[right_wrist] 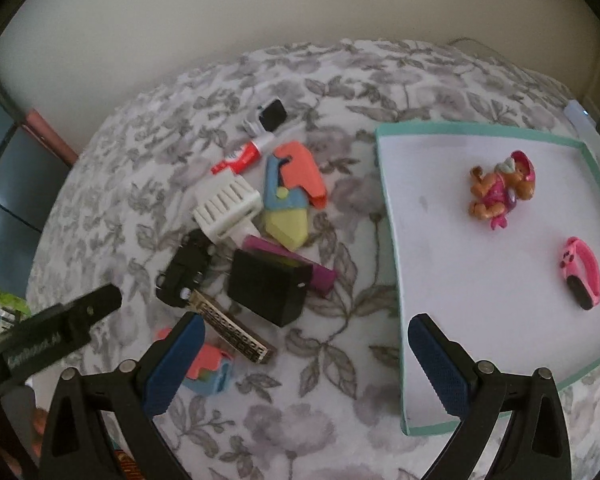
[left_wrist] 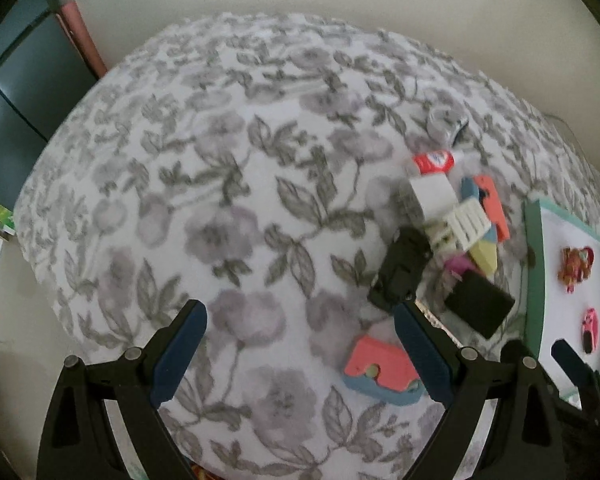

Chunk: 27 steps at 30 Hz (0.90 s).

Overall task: Organize rigid objects
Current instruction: 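Grasp the pink-and-blue block with the left tool while the right tool grasps the gold bar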

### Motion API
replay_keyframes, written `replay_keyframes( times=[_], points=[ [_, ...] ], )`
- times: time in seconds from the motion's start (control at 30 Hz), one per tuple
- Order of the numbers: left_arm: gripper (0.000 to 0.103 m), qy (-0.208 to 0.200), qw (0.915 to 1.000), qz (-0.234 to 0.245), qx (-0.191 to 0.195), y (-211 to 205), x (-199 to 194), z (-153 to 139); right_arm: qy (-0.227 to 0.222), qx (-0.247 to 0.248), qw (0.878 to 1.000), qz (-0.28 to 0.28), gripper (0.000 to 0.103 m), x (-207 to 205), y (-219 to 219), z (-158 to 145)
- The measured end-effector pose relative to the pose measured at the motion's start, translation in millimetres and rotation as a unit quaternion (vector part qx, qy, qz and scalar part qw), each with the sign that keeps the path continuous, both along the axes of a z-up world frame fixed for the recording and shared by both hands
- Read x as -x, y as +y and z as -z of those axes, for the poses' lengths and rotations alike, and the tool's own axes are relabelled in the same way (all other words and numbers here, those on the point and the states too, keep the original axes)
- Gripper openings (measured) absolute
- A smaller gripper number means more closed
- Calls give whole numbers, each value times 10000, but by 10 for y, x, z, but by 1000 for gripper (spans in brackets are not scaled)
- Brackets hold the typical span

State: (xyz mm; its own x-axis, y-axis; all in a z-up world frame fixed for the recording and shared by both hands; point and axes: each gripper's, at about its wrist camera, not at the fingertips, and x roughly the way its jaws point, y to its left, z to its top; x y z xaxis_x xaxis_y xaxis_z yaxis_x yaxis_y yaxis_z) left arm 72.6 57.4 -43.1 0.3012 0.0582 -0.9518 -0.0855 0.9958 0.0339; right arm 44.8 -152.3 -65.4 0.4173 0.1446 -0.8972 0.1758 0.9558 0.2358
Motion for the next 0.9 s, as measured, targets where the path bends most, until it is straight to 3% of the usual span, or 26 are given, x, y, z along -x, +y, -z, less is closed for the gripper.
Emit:
replay_keyframes(
  times=[0.17, 0.47, 0.7, 0.9],
  points=[
    [95, 376, 9989, 126, 262, -75, 39, 201, 116, -39, 9998, 128, 103, 20, -87, 24],
    [95, 870, 9933, 639, 402, -359, 98, 457, 210, -152, 9992, 320, 103, 36, -218, 35],
    [95, 990, 9883, 1088, 400, -653, 154, 518, 238, -173, 9991, 310, 103, 32, -223, 46],
    [92, 1022, 9869, 1187, 385, -814, 188, 550, 234, -169, 9991, 308, 103, 27, -217, 41]
  ],
)
